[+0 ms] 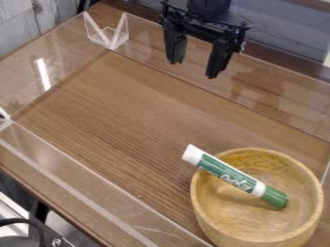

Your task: Put the blue object in the brown bowl

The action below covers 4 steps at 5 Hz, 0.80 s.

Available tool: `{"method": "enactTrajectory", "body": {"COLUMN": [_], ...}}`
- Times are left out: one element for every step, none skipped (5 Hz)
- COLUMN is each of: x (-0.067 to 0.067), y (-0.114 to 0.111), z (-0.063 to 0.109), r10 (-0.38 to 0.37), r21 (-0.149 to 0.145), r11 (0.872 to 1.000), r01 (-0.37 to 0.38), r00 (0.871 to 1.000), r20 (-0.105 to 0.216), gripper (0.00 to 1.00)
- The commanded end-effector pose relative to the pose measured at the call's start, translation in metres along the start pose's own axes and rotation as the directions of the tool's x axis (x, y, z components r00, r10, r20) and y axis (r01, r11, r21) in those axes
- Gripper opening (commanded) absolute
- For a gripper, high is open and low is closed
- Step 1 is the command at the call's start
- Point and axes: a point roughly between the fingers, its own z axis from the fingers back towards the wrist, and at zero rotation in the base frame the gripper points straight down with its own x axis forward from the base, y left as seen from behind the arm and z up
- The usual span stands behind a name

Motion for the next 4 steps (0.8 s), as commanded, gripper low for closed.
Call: {"method": "enactTrajectory", "body": {"x": [0.001,0.001,0.003,0.006], "y": [0.007,0.02,0.031,0.037], "z": [-0.001,0.004,0.01,0.013], "r10": [0.008,0.027,0.041,0.042], "r21": [-0.001,-0.01,-0.006,-0.006], "r11": [1.0,1.0,0.999,0.999], "r01": [-0.008,-0.026,-0.04,-0.042], "r00": [1.0,0.999,0.997,0.996], "r20": [0.006,0.035,0.06,0.083], "gripper": [1.0,1.0,1.0,1.0]}}
